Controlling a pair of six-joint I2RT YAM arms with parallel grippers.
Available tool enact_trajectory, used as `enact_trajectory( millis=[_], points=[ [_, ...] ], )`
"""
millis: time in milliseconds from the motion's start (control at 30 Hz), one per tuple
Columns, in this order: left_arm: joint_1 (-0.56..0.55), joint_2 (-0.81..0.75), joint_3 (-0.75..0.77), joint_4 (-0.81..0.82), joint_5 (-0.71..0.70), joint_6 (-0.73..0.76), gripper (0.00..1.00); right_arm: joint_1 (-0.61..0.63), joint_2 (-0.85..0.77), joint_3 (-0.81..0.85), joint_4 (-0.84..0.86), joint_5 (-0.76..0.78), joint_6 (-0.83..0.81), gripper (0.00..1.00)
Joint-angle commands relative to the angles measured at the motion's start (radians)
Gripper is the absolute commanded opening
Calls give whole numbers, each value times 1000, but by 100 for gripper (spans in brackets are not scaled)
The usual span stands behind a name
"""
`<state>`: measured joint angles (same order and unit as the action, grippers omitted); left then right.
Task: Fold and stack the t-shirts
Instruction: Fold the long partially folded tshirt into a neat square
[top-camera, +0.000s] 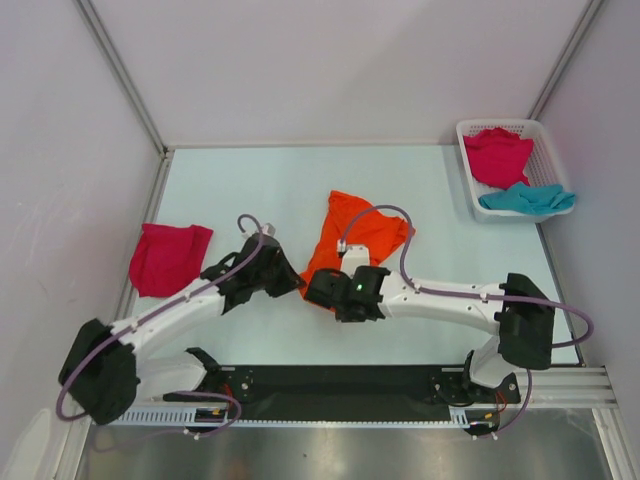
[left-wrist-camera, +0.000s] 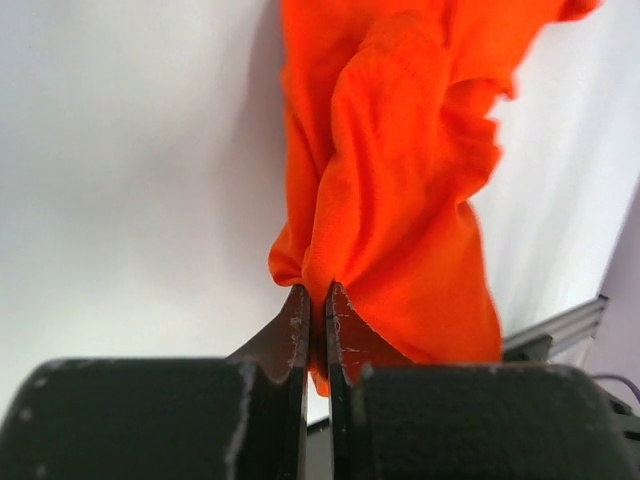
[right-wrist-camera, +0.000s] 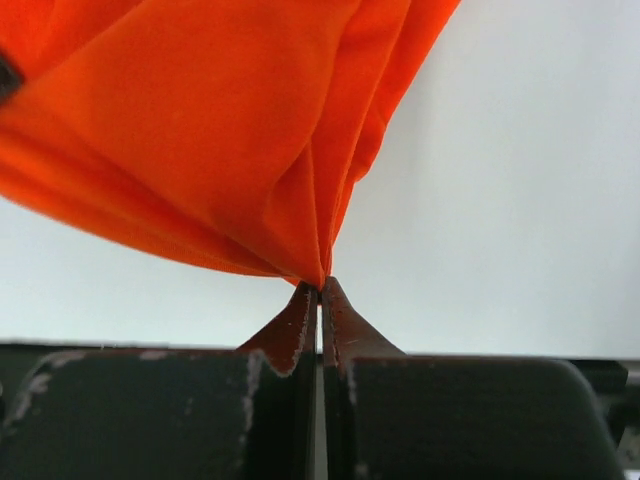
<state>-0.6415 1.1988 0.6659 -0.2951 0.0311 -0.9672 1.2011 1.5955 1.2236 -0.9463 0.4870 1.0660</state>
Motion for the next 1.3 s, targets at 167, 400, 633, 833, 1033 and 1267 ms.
enact_trajectory(
  millis=[167,400,633,833,1033,1267],
  points=[
    [5,-202,-32,-99,-65,28,1,140,17,77,-238,30,158,0],
    [12,50,187,-78,-66,116,0,-1,29,108,-180,81,31,0],
    [68,310,466,-72,-40,176,0,-250,12,96,-54,73,-159,0],
    [98,585,777,-148,21,220,0,-425,93,195,-17,81,-308,0],
    [120,783,994,-193,59,200,0,-526,182,254,23,61,-377,0],
    [131,900,1124,-223,92,190,0,-589,270,261,66,56,-403,0]
  ],
)
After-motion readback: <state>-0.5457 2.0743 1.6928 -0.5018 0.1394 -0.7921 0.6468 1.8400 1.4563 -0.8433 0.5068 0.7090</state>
